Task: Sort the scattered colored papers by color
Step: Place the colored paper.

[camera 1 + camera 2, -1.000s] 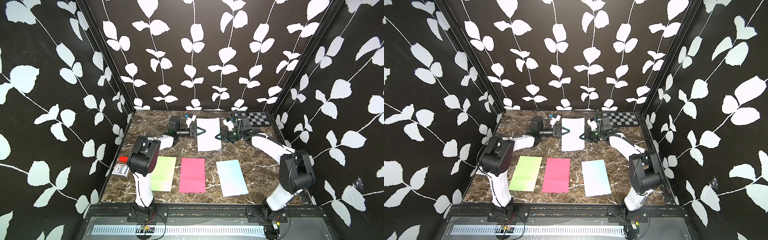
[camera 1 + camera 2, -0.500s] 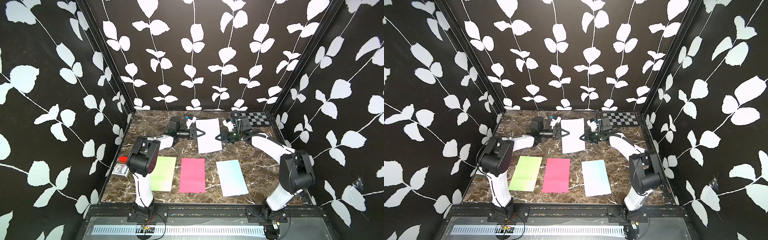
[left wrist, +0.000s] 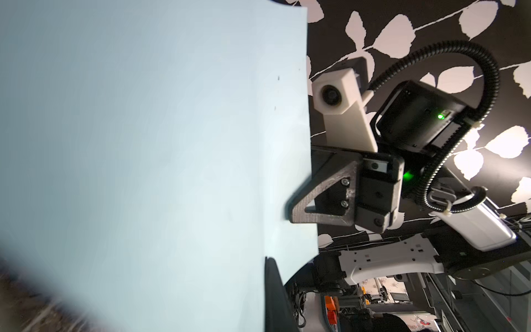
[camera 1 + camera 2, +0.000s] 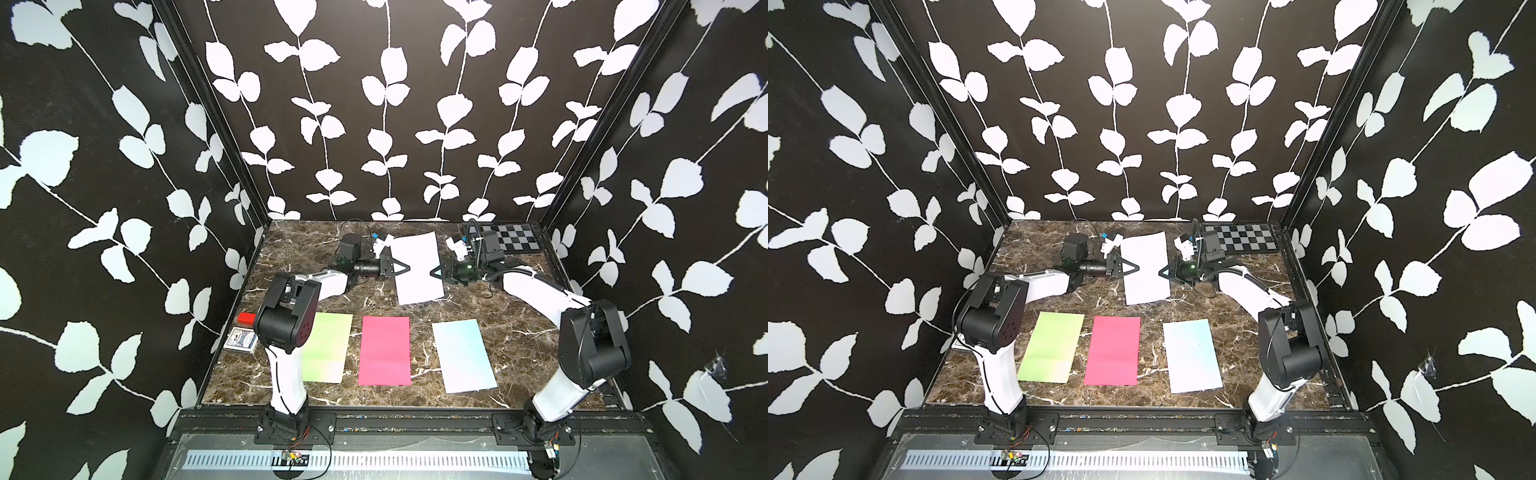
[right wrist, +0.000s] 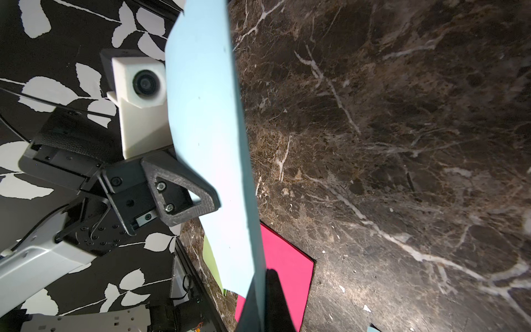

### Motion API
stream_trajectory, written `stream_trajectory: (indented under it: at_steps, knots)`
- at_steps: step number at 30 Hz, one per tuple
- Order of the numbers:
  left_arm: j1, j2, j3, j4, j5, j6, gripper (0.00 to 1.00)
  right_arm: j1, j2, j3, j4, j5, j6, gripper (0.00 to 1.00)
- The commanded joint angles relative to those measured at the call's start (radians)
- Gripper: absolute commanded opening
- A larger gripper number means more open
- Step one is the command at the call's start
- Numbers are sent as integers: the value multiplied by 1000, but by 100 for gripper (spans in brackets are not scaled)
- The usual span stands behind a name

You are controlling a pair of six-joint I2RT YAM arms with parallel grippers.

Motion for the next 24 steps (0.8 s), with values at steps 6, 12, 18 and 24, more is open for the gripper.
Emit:
stream_trajectory:
  at_steps: [6, 12, 18, 24]
  knots:
    - [-6, -56, 22, -58, -7, 45, 0, -2, -51, -21, 46, -4, 23, 0]
    - [-6, -65, 25, -56, -13, 48, 26, -3, -65, -39, 53, 5, 28, 0]
    - [-5, -69, 26, -53, -13, 45, 24, -2, -65, -52, 65, -2, 30, 0]
    - [-6, -71, 31, -52, -6, 43, 20, -3, -67, -53, 31, -6, -4, 0]
